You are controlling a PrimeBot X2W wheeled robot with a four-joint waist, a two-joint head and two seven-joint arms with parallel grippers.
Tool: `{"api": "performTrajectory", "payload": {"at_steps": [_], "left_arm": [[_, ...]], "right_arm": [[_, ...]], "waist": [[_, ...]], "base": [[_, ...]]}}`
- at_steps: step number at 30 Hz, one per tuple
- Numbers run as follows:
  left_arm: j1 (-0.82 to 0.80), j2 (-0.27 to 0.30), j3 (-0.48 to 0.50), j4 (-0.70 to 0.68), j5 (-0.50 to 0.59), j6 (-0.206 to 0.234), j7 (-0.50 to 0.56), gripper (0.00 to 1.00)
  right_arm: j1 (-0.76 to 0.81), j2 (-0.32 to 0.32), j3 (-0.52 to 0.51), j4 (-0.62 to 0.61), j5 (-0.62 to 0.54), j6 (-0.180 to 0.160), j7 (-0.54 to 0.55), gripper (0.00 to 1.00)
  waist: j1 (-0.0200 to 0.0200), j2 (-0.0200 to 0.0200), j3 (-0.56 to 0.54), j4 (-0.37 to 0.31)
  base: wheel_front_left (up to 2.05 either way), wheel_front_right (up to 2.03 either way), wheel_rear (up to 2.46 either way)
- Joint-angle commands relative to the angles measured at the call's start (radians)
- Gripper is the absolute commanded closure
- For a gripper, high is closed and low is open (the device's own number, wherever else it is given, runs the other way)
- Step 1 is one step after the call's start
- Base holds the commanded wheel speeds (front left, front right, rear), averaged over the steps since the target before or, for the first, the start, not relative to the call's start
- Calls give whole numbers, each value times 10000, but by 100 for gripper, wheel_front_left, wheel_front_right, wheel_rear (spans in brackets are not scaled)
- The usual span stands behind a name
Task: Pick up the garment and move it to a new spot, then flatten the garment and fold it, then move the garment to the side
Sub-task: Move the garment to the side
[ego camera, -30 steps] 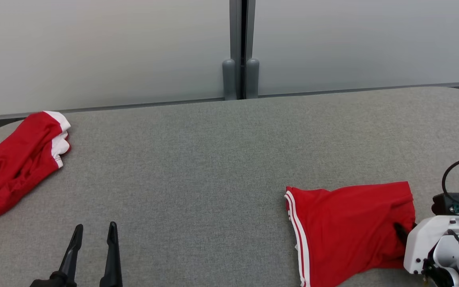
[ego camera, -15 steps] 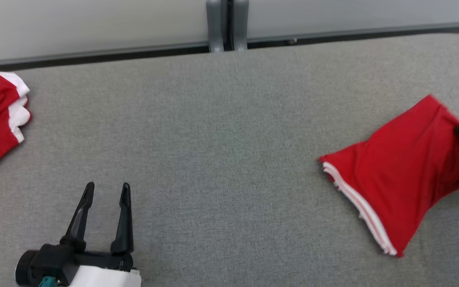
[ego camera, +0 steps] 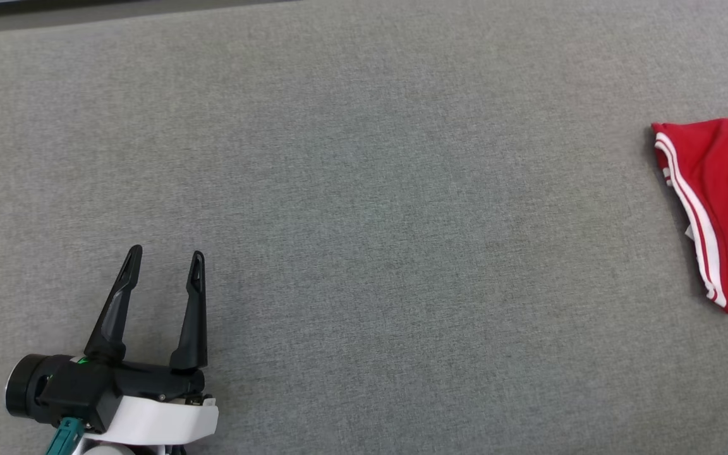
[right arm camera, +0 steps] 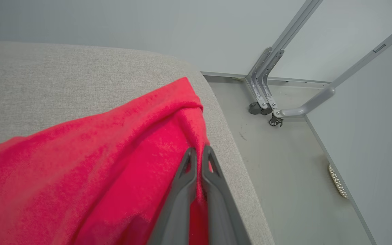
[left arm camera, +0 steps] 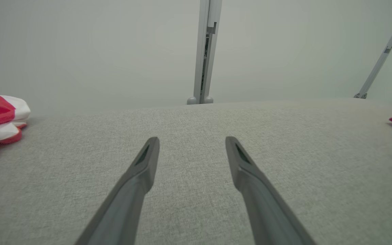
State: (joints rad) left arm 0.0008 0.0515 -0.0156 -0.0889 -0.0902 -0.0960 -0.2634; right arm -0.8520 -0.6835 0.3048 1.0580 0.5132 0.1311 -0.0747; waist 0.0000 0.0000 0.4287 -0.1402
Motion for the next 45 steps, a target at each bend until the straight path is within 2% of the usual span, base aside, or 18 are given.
{"api": "performTrajectory", "payload": {"at_steps": [1, 7, 8, 9, 10, 16, 21, 28, 34, 40, 45], "left_arm": [[-164, 48, 44, -24, 89, -58, -14, 0], [-220, 43, 74, -1, 204, -99, -14, 0], [-233, 41, 72, 12, 220, -108, -14, 0], [-245, 38, 60, 27, 231, -114, -14, 0], [-255, 36, 48, 27, 214, -119, -16, 0], [-44, 12, 63, 117, -149, 3, -14, 0], [536, 9, 147, 306, -822, 355, -14, 0], [1733, 2, 377, 476, -1509, 703, -14, 0], [2159, 7, 417, 473, -1785, 882, -14, 0], [2352, 8, 638, 907, -1842, 828, -14, 0], [2400, 10, 738, 1204, -1763, 770, -14, 0]], "right_arm": [[-197, -3, -57, 261, -142, -6, -221, 100], [-740, -48, -259, 1235, -785, -6, -1045, 100], [-887, -130, -345, 1474, -979, -6, -1227, 79], [-991, -179, -381, 1648, -1235, -6, -1384, 51], [-1073, -153, -464, 1794, -1384, -6, -1489, 0], [-1086, -206, -1225, 2116, -2310, -6, -1883, 0], [162, 274, -2505, -45, -3122, -4, -1909, 0], [3906, 2193, -4166, -4185, -4267, -6, -1914, 0], [6784, 3934, -4438, -7098, -4612, -4, -1914, 0], [8763, 5428, -4581, -8493, -4889, -4, -1915, 0], [9614, 6016, -4385, -8555, -4910, -6, -1916, 0]], "waist": [[0, 0, 127, -132], [0, 0, 172, -207], [0, 0, 167, -213], [0, 0, 139, -206], [0, 0, 94, -197], [0, 0, -740, -68], [0, 0, -2144, -6], [0, 0, -3977, 68], [0, 0, -4516, 297], [0, 0, -4877, 482], [0, 0, -4970, 524]], "base": [[0, 0, 0], [0, 0, 0], [0, 0, 0], [0, 0, 0], [0, 0, 0], [0, 0, 0], [0, 0, 0], [0, 0, 0], [0, 0, 0], [0, 0, 0], [0, 0, 0]]}}
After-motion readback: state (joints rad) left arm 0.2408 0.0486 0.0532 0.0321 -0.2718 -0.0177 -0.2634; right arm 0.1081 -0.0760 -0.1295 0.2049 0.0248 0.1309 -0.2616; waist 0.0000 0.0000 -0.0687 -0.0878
